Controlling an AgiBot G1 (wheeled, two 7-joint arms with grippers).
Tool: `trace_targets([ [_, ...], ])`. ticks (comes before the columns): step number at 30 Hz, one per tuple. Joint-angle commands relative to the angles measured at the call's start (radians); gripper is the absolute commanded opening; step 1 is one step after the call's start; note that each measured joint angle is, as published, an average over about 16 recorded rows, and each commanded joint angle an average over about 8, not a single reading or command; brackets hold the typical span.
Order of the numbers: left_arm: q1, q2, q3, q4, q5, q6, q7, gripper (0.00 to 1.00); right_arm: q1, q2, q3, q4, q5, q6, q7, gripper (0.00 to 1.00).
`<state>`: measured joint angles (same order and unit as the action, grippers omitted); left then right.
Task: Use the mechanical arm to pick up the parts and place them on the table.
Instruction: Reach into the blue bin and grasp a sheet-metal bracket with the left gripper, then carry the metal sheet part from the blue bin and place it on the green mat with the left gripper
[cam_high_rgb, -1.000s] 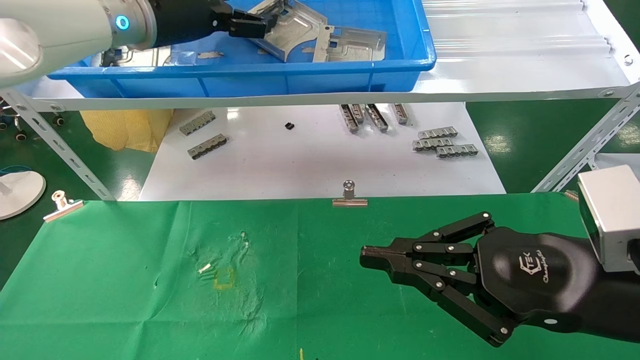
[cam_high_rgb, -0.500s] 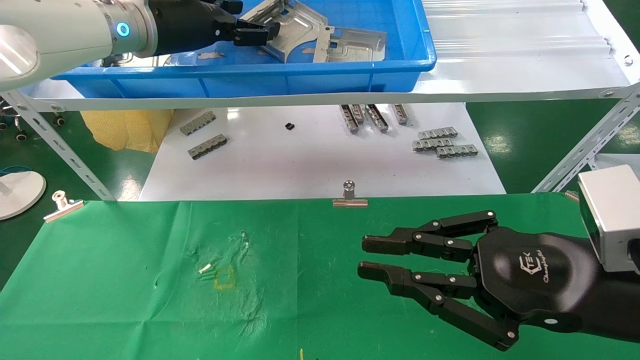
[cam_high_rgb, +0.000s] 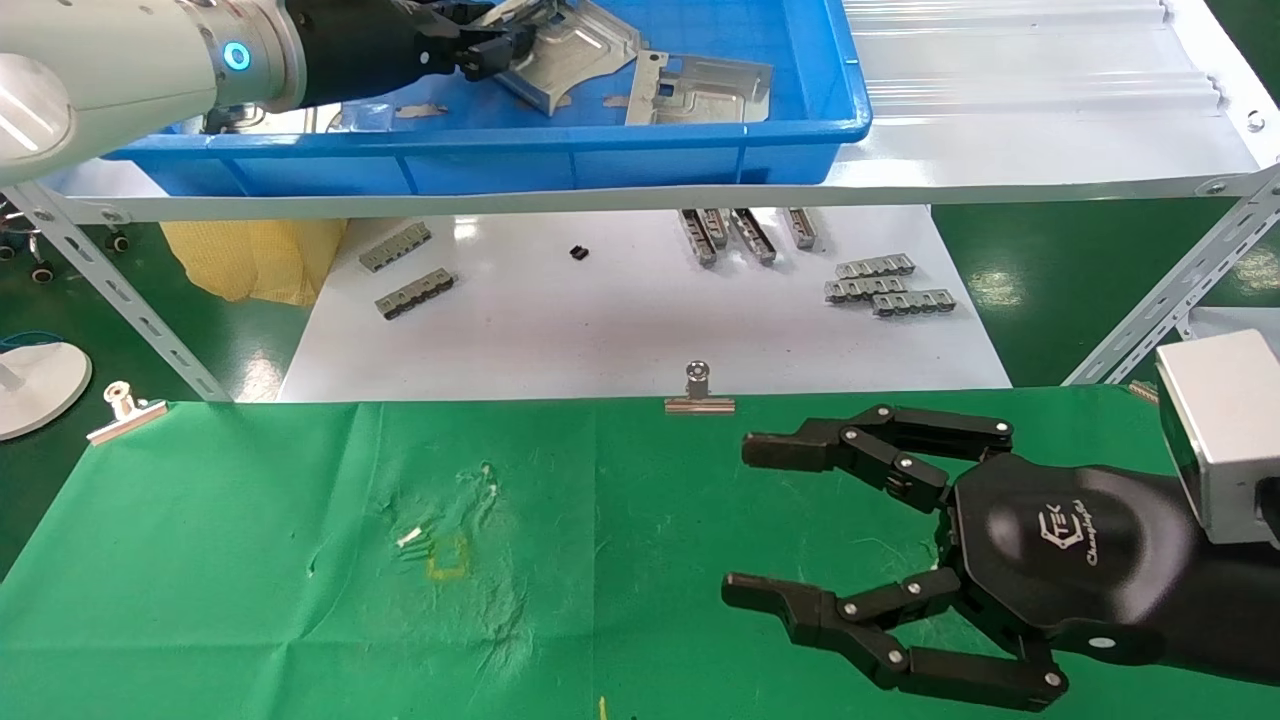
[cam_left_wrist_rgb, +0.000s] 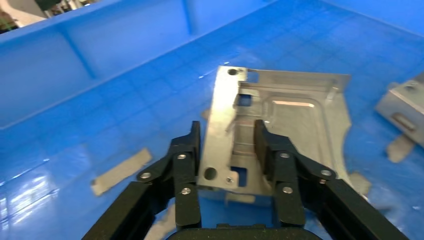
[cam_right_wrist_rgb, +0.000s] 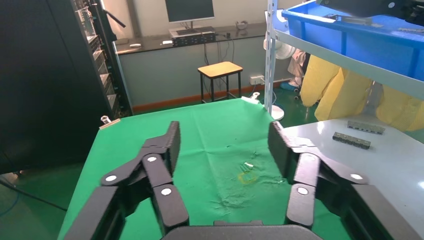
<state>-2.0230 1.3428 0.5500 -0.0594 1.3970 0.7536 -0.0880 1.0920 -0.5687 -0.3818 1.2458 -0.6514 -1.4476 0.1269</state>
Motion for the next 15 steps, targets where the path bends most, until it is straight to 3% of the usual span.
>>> trace_targets([
  [1,0.001,0.000,0.000,-0.001,-0.002,-0.009,0.000,0.00,0.000,0.000,0.000,0.000,0.000,0.000,0.000,1.00],
  [15,-0.021,-0.019,-0.035,-0.006,-0.054,-0.072,0.018,0.00,0.000,0.000,0.000,0.000,0.000,0.000,0.000,1.00],
])
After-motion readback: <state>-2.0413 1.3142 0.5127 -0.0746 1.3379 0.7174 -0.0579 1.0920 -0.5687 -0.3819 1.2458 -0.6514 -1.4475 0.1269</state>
